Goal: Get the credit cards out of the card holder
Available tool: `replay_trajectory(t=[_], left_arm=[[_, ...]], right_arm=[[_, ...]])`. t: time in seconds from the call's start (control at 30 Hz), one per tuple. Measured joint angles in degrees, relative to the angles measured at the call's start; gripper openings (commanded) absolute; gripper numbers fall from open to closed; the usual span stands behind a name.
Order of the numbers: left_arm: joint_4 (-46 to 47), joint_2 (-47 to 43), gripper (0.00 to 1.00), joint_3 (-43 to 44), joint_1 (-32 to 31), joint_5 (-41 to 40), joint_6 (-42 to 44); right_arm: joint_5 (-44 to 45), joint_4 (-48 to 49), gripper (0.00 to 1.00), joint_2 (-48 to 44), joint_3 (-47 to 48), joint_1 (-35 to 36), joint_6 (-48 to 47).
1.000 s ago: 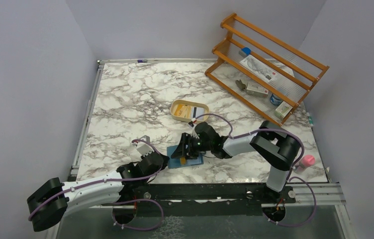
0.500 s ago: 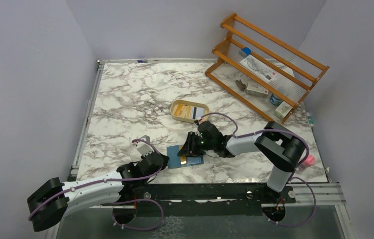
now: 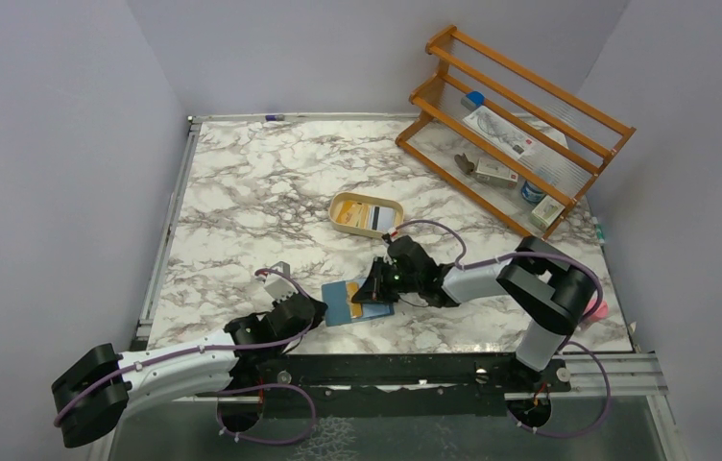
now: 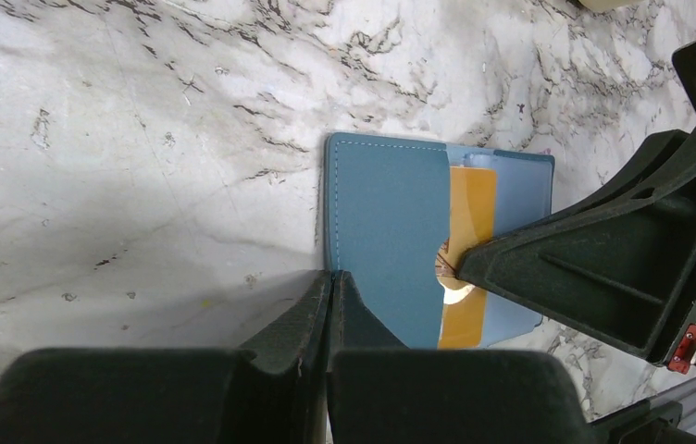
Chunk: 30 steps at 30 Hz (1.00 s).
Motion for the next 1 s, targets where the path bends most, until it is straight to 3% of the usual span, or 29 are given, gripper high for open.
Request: replay_trajectory(t=[0.43,0.8,1.0], left_arm=[[-0.87,-0.90,0.00,0.00,0.00,0.44,0.00],[-2.45,-2.29,0.00,0.00,0.02,0.55,0.24],[-4.44,-2.93,0.00,0.72,0.00,0.37,1.20]], right_arm=[[1.07,0.00,0.01,-4.57,-4.52,-1.22,0.33],[7.21,-15.74,0.01,-20.74,-7.23,-5.90,-4.28],[8.70,-23.34,0.00,-22.18,-0.42,-11.69,-9.14]])
